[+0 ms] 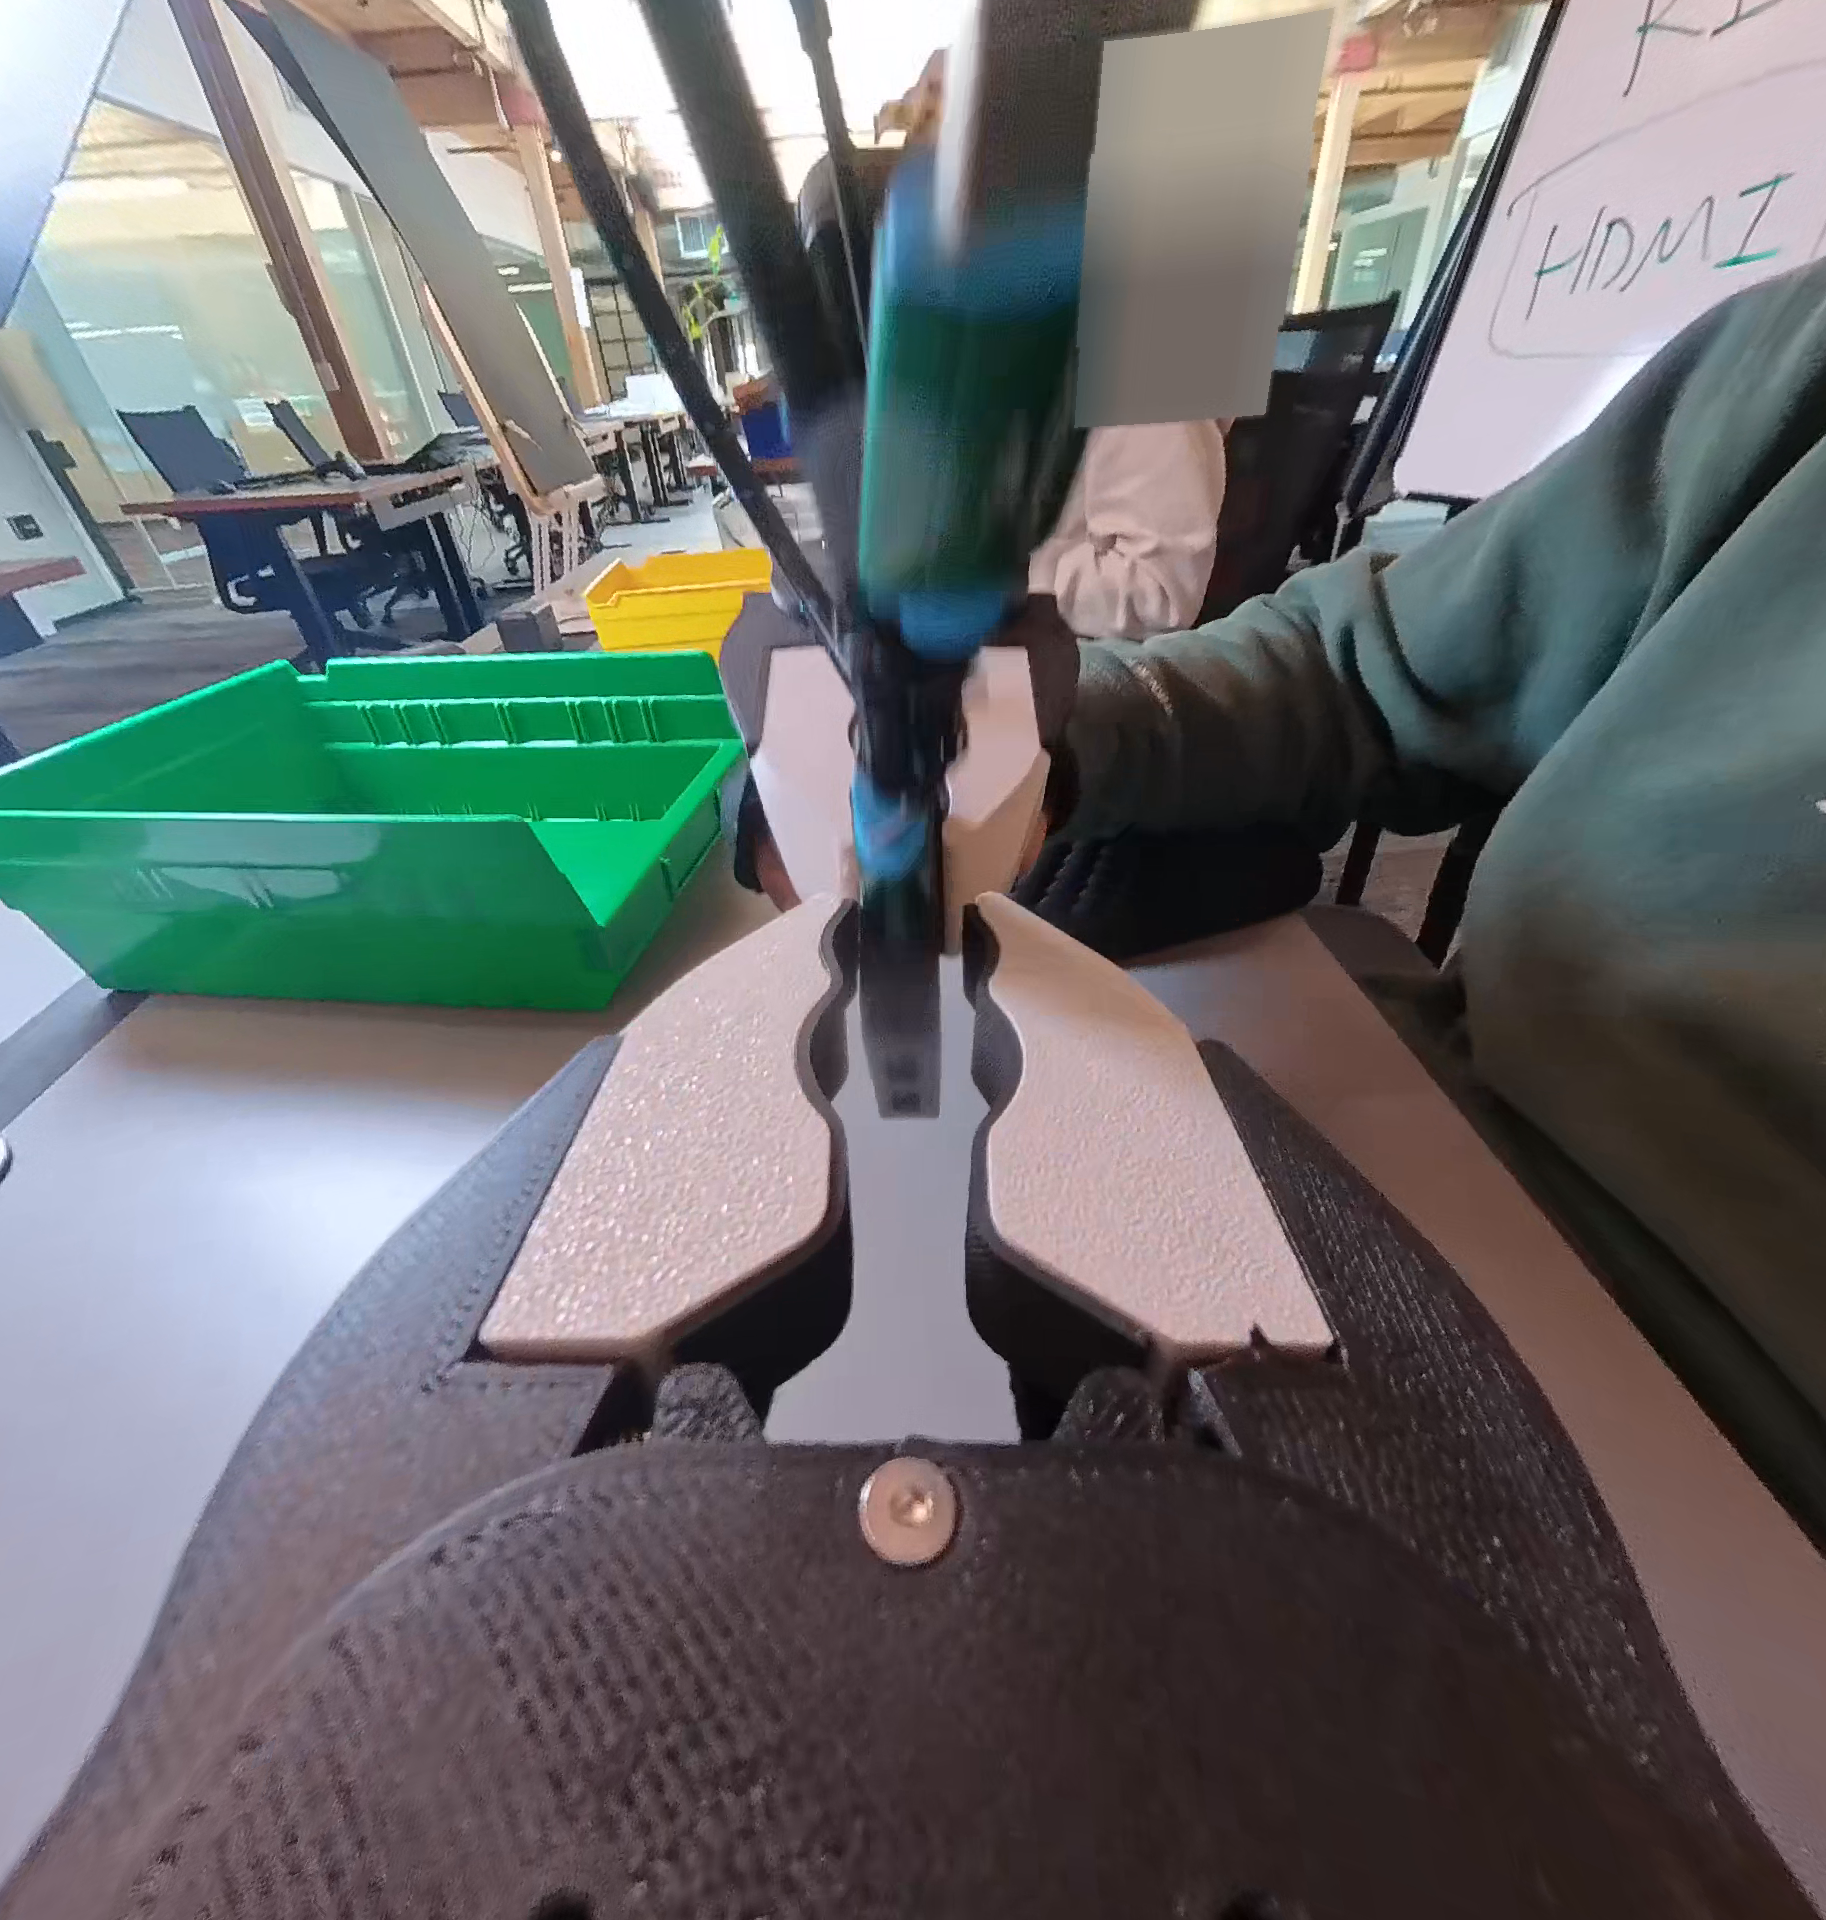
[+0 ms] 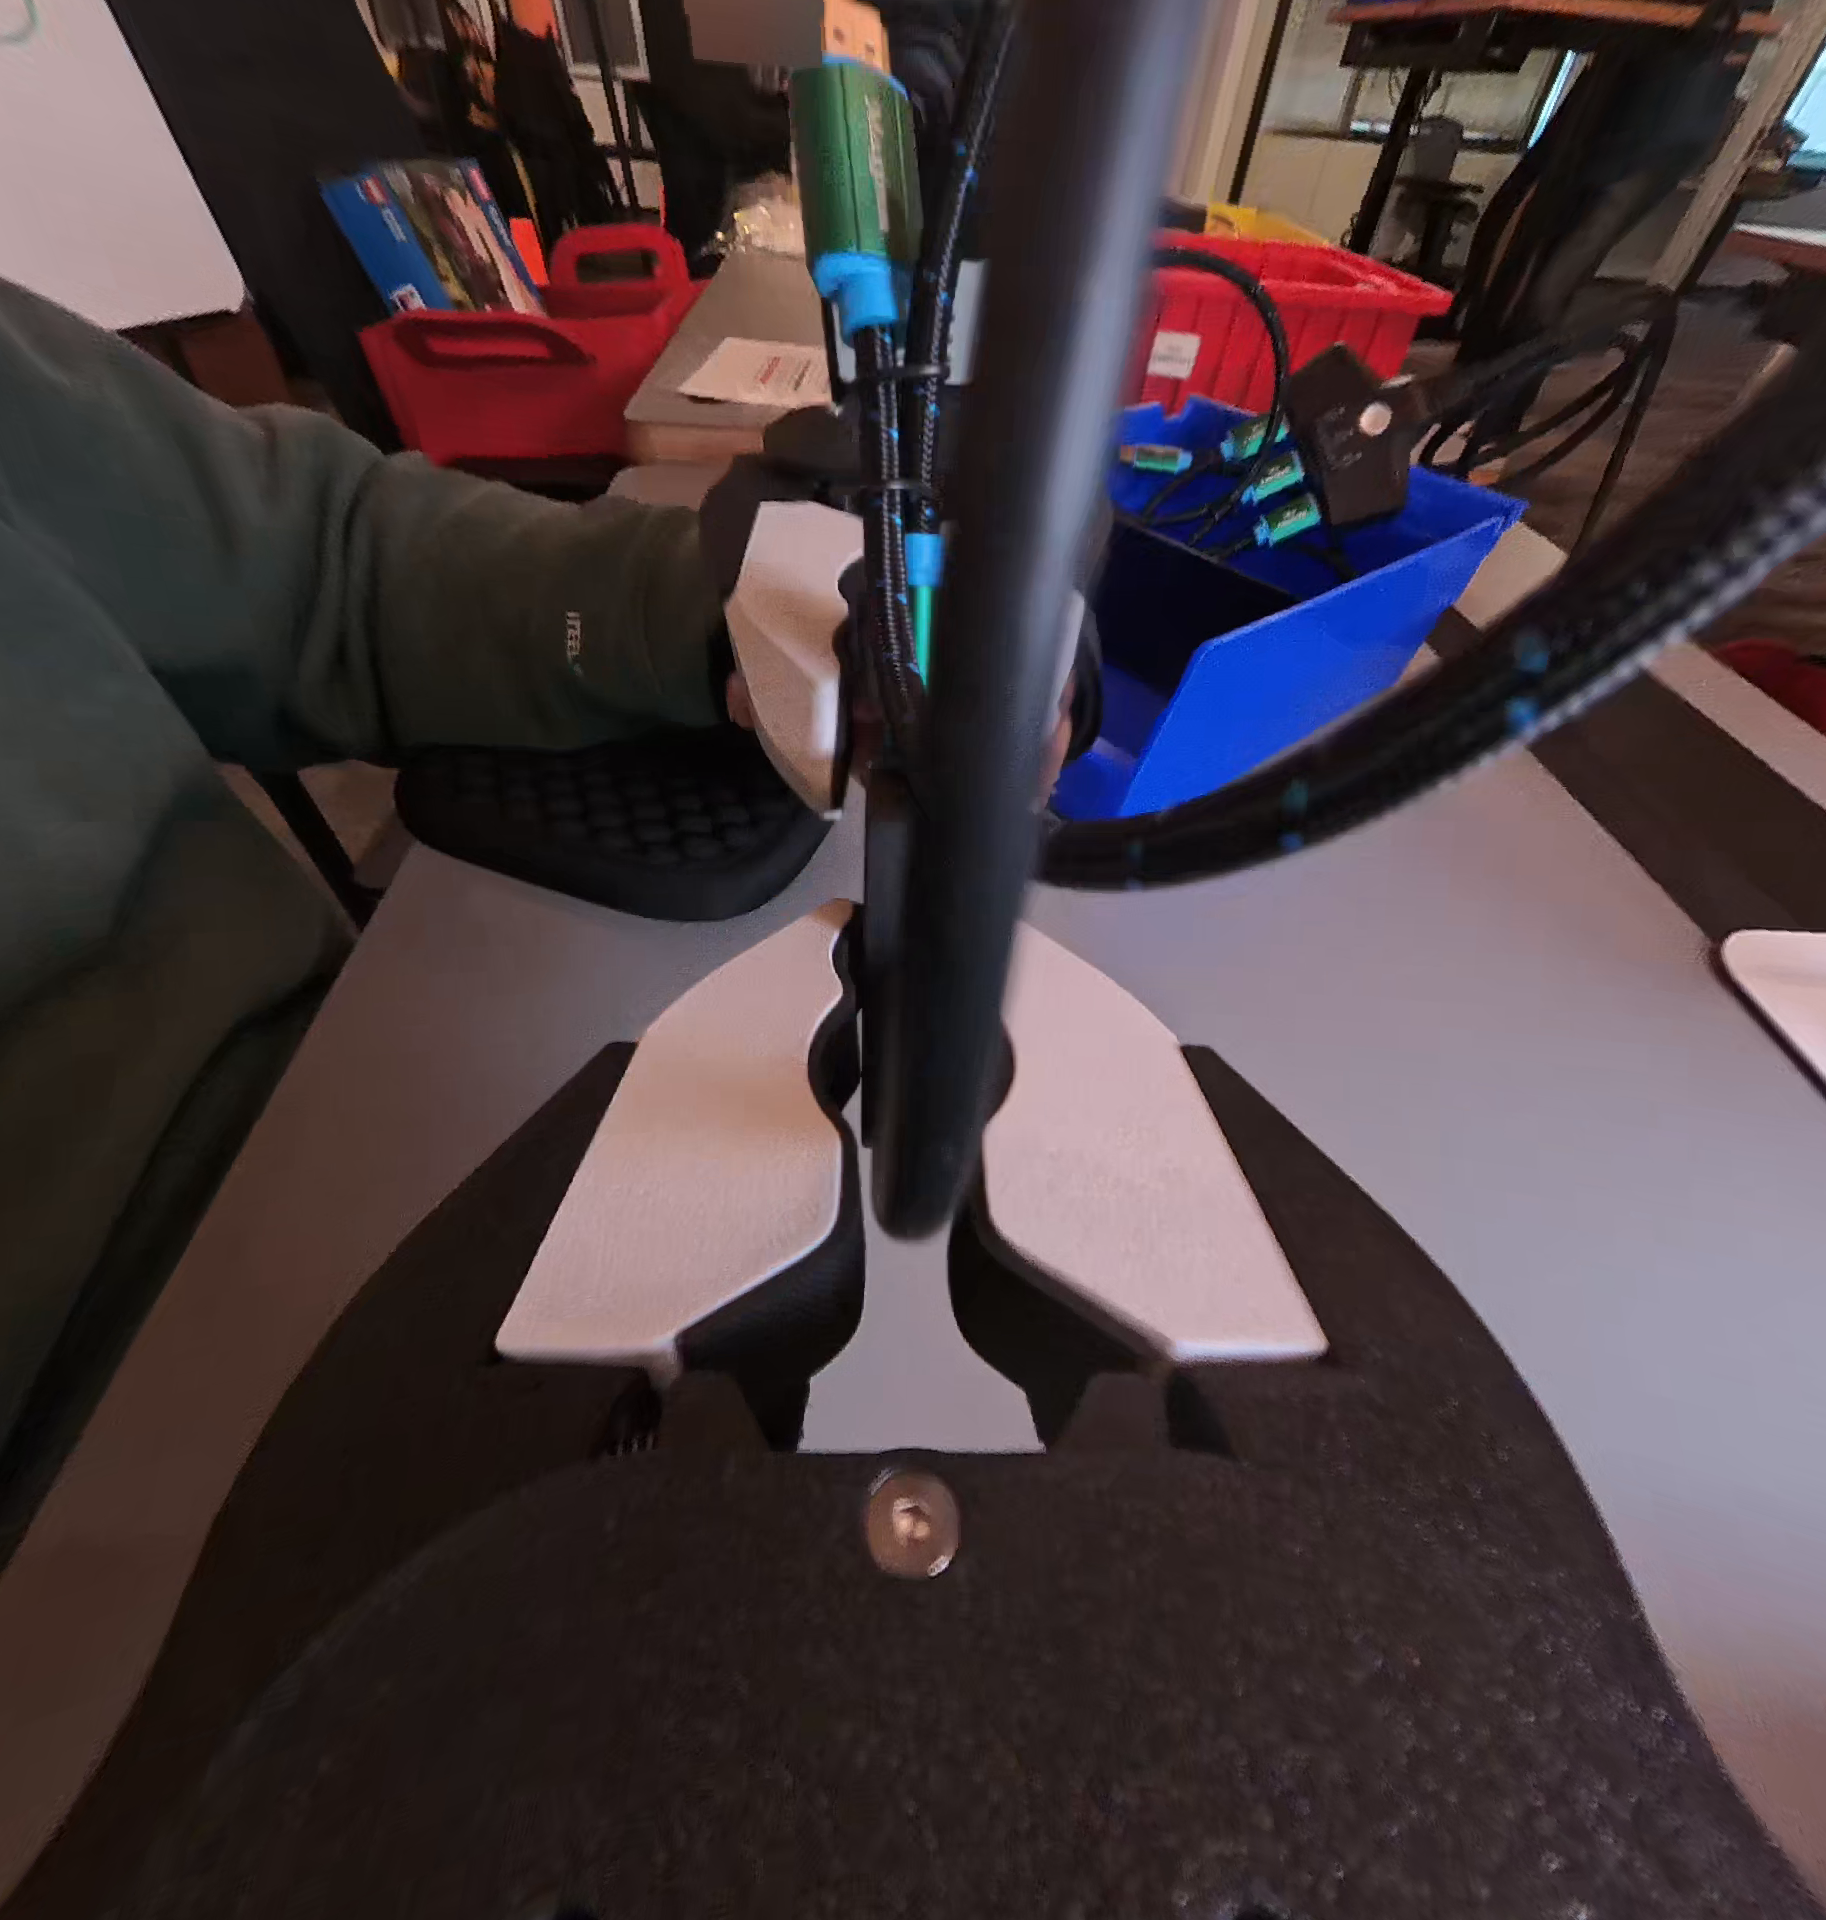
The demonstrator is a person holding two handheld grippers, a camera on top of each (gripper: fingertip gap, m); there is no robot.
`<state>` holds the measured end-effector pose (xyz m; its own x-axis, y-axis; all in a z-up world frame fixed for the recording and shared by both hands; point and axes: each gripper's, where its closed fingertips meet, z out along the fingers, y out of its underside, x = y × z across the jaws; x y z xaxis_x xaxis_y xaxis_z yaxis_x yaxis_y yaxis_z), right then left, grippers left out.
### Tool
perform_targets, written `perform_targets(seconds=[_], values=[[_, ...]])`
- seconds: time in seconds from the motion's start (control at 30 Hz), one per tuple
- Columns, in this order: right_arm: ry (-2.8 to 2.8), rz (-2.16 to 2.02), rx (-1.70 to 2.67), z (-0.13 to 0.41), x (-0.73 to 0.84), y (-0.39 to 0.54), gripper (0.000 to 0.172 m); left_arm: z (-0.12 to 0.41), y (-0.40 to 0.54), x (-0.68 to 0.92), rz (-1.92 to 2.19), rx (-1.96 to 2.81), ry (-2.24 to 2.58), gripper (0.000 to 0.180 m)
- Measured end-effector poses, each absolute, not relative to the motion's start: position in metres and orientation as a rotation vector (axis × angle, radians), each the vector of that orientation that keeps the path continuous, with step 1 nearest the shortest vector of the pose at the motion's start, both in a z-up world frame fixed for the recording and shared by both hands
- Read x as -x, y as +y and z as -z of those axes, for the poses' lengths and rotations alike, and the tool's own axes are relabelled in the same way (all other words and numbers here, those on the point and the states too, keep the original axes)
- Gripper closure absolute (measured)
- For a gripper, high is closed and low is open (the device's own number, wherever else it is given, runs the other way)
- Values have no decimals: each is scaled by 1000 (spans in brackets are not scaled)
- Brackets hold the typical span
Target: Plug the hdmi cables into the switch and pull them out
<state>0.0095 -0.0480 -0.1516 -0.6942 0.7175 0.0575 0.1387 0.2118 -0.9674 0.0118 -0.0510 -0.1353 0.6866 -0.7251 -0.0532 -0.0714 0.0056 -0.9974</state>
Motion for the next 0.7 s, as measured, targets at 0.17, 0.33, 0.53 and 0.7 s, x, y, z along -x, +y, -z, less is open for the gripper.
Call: perform_targets(seconds=[0.17,0.33,0.53,0.7], values=[[-2024,-1486,819,165,-11,-49,159,132,-56,-5,531,1512,711,165],[-2000,-1540,826,161,-12,-47,159,144,-57,-3,438,1585,794,168],[-1994,-1527,801,158,-17,-46,158,149,-57,-7,422,1605,824,168],[-2045,-1445,700,161,-23,-51,152,148,-62,-15,475,1580,863,169]])
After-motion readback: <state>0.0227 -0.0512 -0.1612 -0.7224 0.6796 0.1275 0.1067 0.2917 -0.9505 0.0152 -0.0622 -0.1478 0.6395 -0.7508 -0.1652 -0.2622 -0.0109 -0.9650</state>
